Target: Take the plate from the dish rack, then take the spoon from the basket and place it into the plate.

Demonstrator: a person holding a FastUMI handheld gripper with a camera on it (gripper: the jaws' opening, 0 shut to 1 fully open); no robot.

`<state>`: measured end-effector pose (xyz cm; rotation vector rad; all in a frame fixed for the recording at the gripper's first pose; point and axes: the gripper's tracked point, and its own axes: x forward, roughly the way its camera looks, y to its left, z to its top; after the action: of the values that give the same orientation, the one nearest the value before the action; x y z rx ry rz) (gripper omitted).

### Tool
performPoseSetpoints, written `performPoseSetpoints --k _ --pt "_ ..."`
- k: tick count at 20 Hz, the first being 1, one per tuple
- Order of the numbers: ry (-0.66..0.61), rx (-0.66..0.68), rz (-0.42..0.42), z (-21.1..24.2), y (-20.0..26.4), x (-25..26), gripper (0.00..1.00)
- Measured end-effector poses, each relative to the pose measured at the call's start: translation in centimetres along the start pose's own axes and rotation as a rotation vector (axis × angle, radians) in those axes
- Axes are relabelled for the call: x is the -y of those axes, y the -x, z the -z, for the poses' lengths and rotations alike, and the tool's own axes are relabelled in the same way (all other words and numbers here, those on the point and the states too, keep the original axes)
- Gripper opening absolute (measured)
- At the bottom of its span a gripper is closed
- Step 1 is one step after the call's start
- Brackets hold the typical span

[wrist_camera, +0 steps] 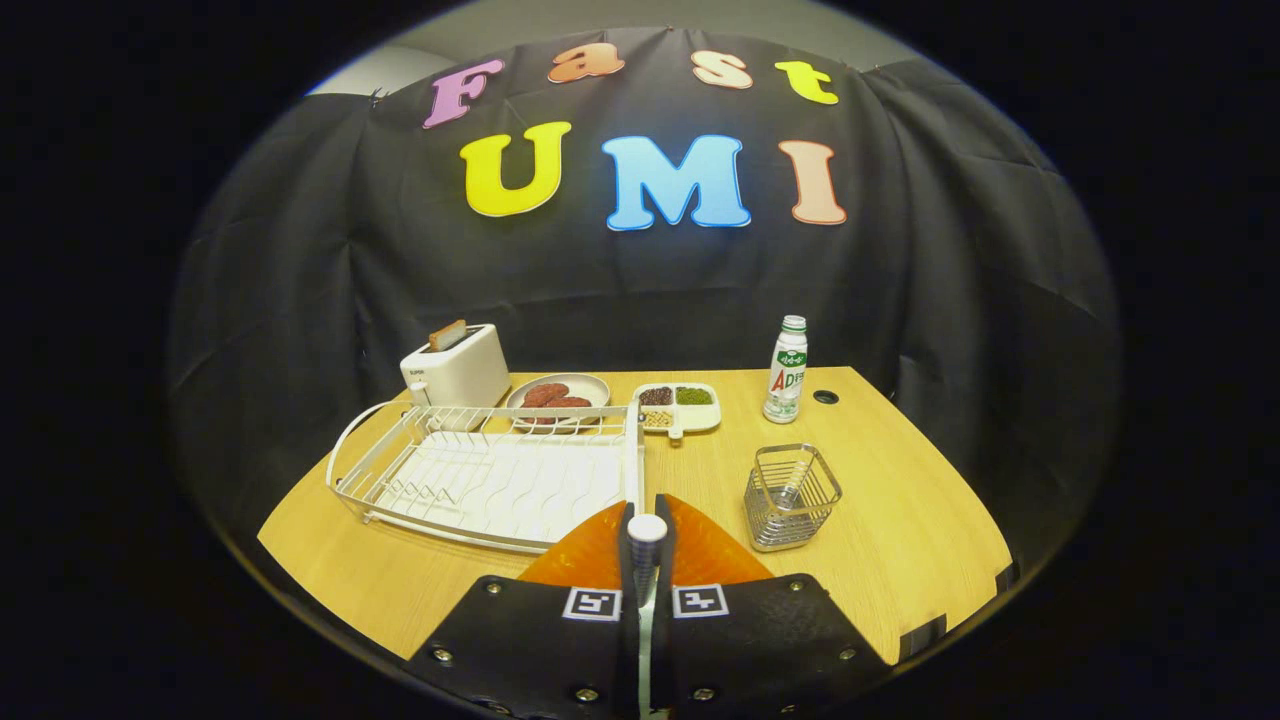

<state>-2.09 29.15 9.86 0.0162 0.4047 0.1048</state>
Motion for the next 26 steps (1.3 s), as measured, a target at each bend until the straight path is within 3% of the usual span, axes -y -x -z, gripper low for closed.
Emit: performPoseSetpoints --k 14,18,26 --pt "0.000 -0.066 -0.052 2.2 -2.2 -4.2 0.06" --pt "0.004 -0.098 -0.023 3.1 -1.3 -2.7 0.12" --pt "-0.075 -0.106 0.011 3.4 -0.5 1.4 0.14"
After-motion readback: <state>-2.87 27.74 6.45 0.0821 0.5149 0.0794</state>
